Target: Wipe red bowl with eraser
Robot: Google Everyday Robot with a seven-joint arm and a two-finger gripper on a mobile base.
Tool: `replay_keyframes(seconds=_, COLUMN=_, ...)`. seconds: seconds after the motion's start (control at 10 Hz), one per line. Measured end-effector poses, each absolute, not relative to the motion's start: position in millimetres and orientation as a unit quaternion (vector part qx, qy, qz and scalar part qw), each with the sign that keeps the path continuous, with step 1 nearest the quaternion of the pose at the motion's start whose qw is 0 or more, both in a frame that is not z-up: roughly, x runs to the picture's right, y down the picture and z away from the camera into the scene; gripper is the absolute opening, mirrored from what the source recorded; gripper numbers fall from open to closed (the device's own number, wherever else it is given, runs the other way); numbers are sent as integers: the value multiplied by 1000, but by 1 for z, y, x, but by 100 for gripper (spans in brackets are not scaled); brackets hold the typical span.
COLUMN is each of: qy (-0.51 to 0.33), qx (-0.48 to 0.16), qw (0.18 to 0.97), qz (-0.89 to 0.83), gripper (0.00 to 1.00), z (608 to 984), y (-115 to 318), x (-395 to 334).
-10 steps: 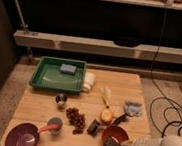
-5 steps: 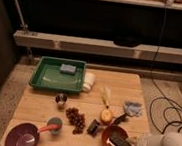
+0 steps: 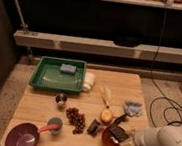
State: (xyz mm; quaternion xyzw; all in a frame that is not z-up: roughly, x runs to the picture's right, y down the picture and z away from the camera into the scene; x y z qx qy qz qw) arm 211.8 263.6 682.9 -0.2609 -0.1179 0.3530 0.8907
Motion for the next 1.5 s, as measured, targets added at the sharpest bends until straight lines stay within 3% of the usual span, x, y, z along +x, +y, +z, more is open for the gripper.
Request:
replay_keyframes(seconds=0.6, qy=-144, qx=-262, qw=889, qz=346, gripper=0, z=677, y=252, x=178)
replay_keyframes(seconds=1.1, qy=-168, qx=-275, qw=892, qz=317, gripper=0, z=643, y=267, x=169)
replay_keyframes(seconds=1.5, qy=-155, qx=-292, qw=892, qz=309, gripper=0, z=643, y=288, x=180)
